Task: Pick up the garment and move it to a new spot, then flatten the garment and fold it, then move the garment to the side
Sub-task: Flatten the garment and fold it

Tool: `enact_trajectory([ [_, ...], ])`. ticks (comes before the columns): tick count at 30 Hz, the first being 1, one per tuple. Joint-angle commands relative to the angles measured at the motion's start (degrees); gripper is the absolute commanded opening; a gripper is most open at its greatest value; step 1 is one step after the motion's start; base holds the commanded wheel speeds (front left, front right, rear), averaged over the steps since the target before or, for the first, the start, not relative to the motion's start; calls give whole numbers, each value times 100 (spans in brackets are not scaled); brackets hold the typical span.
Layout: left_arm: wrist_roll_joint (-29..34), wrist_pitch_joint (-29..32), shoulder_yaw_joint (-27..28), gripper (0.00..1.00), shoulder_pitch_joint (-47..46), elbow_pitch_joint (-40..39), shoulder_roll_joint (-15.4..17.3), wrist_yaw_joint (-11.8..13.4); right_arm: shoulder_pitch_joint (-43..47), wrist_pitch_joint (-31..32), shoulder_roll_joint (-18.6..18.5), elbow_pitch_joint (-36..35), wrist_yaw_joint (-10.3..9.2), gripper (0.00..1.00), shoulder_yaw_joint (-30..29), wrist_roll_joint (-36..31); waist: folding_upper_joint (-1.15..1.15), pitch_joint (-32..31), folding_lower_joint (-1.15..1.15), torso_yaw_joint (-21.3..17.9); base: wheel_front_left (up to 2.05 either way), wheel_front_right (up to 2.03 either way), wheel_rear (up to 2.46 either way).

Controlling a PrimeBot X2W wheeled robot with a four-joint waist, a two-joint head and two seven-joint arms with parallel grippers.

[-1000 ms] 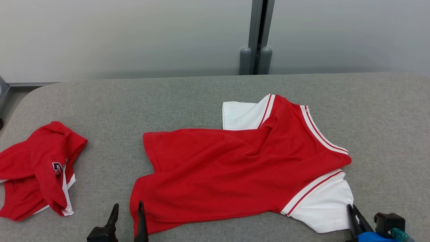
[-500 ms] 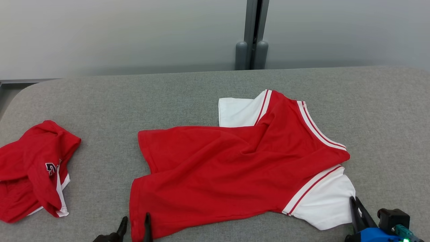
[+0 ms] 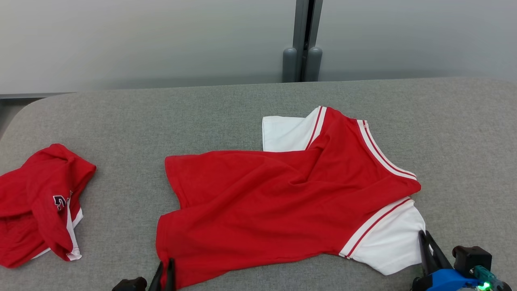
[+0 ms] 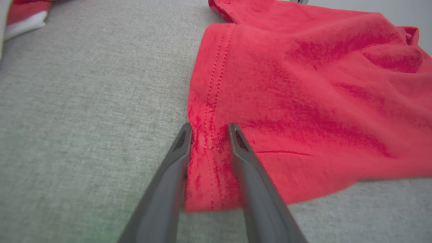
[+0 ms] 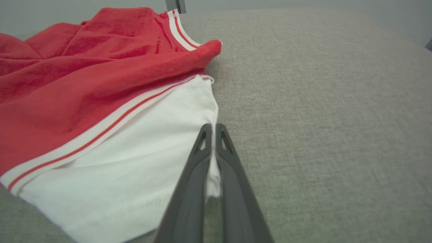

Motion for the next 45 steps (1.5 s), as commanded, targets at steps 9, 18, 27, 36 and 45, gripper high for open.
enact_trajectory([
  [9, 80, 7, 45, 0, -168, -128, -5, -105, -77, -3, 5, -392, -5, 0, 29, 225, 0, -86, 0, 7, 0, 0, 0],
  [18, 685, 3, 461, 0, -471, -1882, -5, -362, -486, -3, -51, -2047, -3, 0, 267, 1022, 0, -403, 0, 1, 0, 0, 0],
  [27, 920, 3, 209, 0, -1859, -3232, 618, -449, -1709, -3, -689, -3281, -3, 0, 409, 1464, 0, -607, 0, -32, 0, 0, 0],
  [36, 689, 77, -41, 0, -3004, -3290, 1248, -450, -2852, -2, -1234, -3311, -3, 0, 639, 1636, 0, -632, 0, -89, 0, 0, 0],
  [45, 628, 273, -103, 0, -3941, -2507, 1182, -382, -3954, -2, -1568, -2333, -3, 0, 1110, 1391, 0, 108, 0, -182, 0, 0, 0],
])
